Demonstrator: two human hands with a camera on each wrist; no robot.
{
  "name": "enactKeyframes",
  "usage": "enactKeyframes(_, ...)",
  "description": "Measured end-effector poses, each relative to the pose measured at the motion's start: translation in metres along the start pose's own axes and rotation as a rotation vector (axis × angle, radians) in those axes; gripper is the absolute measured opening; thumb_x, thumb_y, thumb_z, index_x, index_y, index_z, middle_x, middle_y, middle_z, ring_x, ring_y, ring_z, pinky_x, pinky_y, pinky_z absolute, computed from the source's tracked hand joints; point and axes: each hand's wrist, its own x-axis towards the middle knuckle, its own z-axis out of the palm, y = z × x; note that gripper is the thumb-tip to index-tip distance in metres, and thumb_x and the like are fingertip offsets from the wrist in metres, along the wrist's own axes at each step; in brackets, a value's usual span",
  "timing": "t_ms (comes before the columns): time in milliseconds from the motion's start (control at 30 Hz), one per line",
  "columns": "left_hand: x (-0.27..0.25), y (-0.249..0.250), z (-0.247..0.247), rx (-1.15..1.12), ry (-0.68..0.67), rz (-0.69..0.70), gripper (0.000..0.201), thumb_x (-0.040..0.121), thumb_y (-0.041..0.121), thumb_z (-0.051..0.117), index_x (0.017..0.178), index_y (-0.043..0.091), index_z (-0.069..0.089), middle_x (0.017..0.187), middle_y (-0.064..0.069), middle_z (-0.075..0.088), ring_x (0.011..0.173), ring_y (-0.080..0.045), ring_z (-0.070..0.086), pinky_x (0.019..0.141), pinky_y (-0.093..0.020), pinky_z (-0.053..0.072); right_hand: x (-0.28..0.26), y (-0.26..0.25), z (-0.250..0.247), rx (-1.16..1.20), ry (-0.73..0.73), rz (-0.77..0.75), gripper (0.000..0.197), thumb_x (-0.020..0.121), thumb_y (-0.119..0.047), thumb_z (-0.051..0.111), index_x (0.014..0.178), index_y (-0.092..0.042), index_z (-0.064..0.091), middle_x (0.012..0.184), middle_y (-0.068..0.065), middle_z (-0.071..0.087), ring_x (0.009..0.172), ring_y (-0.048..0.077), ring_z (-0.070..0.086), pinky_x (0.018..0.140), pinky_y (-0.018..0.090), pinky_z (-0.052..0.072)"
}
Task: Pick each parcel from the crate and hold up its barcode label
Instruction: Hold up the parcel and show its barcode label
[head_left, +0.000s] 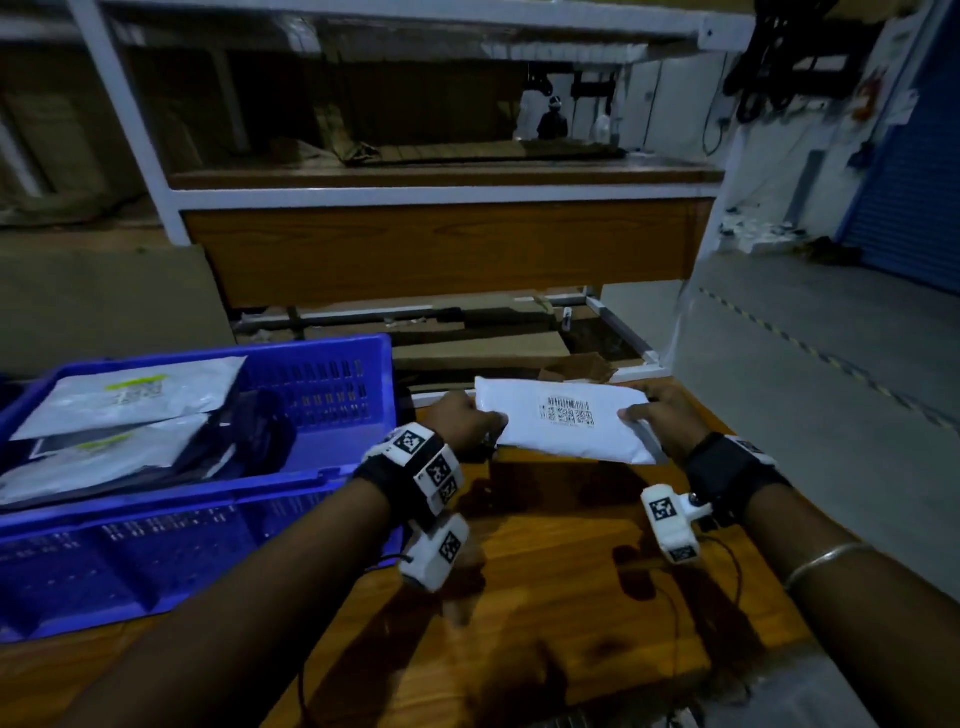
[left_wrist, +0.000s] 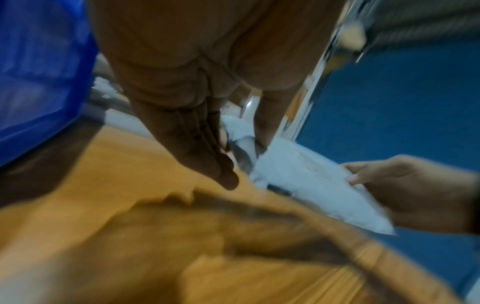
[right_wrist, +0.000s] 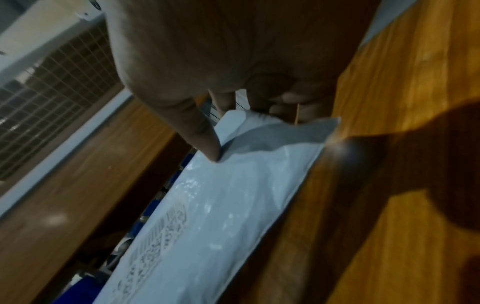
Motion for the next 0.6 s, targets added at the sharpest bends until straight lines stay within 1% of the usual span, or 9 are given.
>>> enactKeyframes(100,-0.011,0.016,-0.038,-0.021,0.069,0.036,0.01,0.088,0.011,0.065,0.081,0.005,0.061,0.083,-0.021,0.066,0.058,-0.028,0.066,0.061,-0.039,0.055,0.005,-0.036,0.015,0.034,-0.052,-0.052,0.029,0.089,0.006,0.061,0.117,-0.001,0.061,0.116,0.015,0.061,0.103,0.03,0.057,0.086,0.038,0.044)
enactKeyframes(200,-0.018,0.022,-0.082,0.036,0.18,0.021,0.019,0.086,0.011,0.067,0.072,0.004,0.057,0.07,-0.017,0.062,0.042,-0.016,0.062,0.047,-0.028,0.052,0.009,-0.066,0.041,0.033,-0.129,-0.119,0.025,0.089,0.001,0.064,0.112,-0.007,0.062,0.114,0.013,0.064,0.096,0.028,0.062,0.084,0.038,0.046)
enactKeyframes(233,-0.02,0.021,-0.097,0.043,0.215,0.007,0.021,0.085,0.012,0.068,0.069,0.005,0.057,0.067,-0.016,0.06,0.044,-0.019,0.062,0.047,-0.028,0.052,0.011,-0.075,0.051,0.046,-0.151,-0.13,0.024,0.089,0.0,0.065,0.112,-0.007,0.063,0.113,0.014,0.065,0.094,0.027,0.064,0.083,0.038,0.048)
enactKeyframes(300,-0.026,0.016,-0.126,0.028,0.257,-0.03,0.025,0.086,0.015,0.068,0.067,0.005,0.056,0.065,-0.017,0.059,0.057,-0.029,0.066,0.058,-0.035,0.055,0.011,-0.094,0.075,0.051,-0.194,-0.147,0.028,0.089,-0.001,0.065,0.117,-0.003,0.063,0.114,0.015,0.066,0.096,0.03,0.066,0.083,0.039,0.051)
enactKeyframes(367,-0.033,0.009,-0.154,0.005,0.285,-0.061,0.022,0.087,0.015,0.069,0.071,0.004,0.057,0.069,-0.016,0.058,0.068,-0.034,0.067,0.063,-0.04,0.058,0.011,-0.114,0.101,0.038,-0.235,-0.156,0.028,0.09,0.0,0.063,0.119,-0.002,0.061,0.114,0.016,0.065,0.098,0.032,0.064,0.084,0.041,0.051)
enactKeyframes(400,-0.036,0.003,-0.17,-0.012,0.298,-0.078,0.02,0.087,0.014,0.07,0.075,0.005,0.058,0.072,-0.015,0.059,0.068,-0.033,0.066,0.059,-0.038,0.059,0.011,-0.124,0.115,0.034,-0.26,-0.159,0.027,0.091,0.001,0.06,0.118,-0.003,0.06,0.114,0.016,0.065,0.097,0.032,0.063,0.083,0.04,0.05)
enactKeyframes(467,-0.049,-0.007,-0.198,-0.05,0.339,-0.101,0.017,0.088,0.011,0.069,0.076,0.007,0.057,0.073,-0.013,0.058,0.059,-0.025,0.062,0.045,-0.03,0.056,0.013,-0.141,0.145,0.02,-0.301,-0.16,0.029,0.091,0.003,0.058,0.12,-0.002,0.058,0.119,0.017,0.062,0.1,0.033,0.062,0.084,0.042,0.05)
enactKeyframes(533,-0.059,-0.02,-0.228,-0.051,0.361,-0.11,0.019,0.088,0.007,0.068,0.074,0.007,0.056,0.069,-0.014,0.056,0.051,-0.021,0.057,0.042,-0.028,0.052,0.013,-0.158,0.177,-0.001,-0.333,-0.183,0.039,0.089,0.002,0.06,0.128,-0.001,0.054,0.127,0.017,0.059,0.108,0.034,0.06,0.088,0.043,0.052)
enactKeyframes(600,-0.069,-0.034,-0.257,-0.049,0.376,-0.113,0.014,0.088,0.003,0.067,0.085,0.0,0.054,0.067,-0.017,0.055,0.049,-0.023,0.054,0.042,-0.029,0.05,0.009,-0.177,0.208,0.002,-0.365,-0.198,0.039,0.089,0.006,0.06,0.126,-0.004,0.053,0.125,0.019,0.059,0.101,0.032,0.062,0.082,0.039,0.054)
